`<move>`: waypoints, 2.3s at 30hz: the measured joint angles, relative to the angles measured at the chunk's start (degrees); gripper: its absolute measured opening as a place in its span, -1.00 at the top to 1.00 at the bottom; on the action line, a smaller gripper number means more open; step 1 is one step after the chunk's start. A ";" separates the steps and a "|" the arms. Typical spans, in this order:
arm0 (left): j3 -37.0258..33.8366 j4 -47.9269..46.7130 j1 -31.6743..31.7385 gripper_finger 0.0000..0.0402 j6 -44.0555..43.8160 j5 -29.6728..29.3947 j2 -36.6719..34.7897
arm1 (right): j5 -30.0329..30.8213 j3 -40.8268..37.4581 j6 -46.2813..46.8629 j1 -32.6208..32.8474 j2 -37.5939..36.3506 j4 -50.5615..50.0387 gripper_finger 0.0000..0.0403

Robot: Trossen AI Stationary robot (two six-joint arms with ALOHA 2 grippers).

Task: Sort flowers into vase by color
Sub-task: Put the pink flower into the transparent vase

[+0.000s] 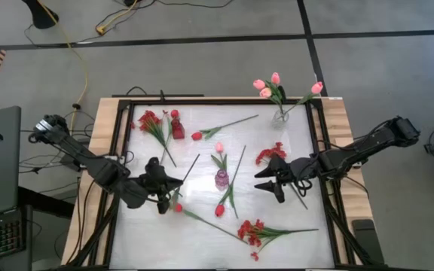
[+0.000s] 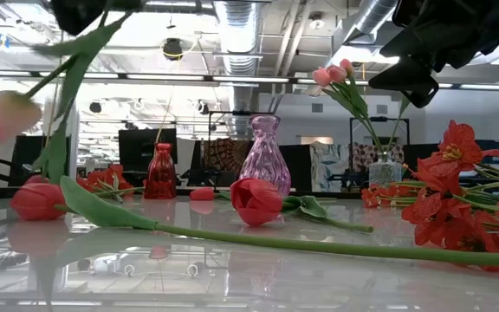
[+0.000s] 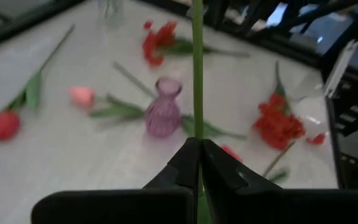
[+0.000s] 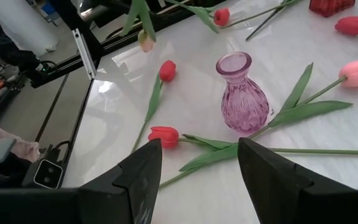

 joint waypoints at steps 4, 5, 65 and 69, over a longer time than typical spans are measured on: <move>0.00 5.94 0.02 1.00 7.51 -2.09 -0.02 | 0.00 0.00 -0.94 -0.07 0.00 0.03 -0.19; 0.00 7.73 0.14 1.00 9.57 -2.73 -0.02 | 0.00 0.00 -1.66 -0.19 0.00 0.09 -0.19; 0.02 33.87 18.03 1.00 -8.13 20.38 6.84 | 15.19 26.95 -156.51 0.56 36.98 35.99 0.07; 0.02 33.88 18.03 1.00 -8.02 20.39 6.84 | 15.19 26.95 -156.49 0.12 36.98 36.40 0.10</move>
